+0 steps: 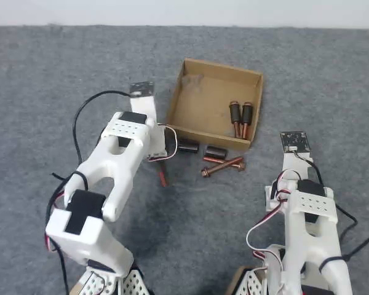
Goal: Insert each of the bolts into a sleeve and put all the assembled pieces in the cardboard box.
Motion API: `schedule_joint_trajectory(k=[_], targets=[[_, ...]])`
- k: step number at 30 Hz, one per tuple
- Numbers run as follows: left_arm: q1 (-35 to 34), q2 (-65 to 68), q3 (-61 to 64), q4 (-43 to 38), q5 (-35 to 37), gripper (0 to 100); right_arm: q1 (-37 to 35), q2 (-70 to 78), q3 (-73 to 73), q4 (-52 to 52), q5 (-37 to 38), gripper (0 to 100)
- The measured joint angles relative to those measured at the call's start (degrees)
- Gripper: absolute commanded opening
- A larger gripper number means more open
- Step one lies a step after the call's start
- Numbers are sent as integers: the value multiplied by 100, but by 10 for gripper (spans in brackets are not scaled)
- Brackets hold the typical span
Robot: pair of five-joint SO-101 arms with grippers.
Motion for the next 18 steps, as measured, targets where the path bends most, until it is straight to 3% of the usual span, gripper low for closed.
schedule_joint_trajectory(k=[2, 10, 18], targets=[[0, 0, 9, -35, -422, 13, 0, 0, 0, 0, 0, 6], [0, 0, 9, -26, -229, 171, 0, 0, 0, 0, 0, 6], [0, -9, 9, 343, -185, 100, 0, 0, 0, 0, 0, 6]])
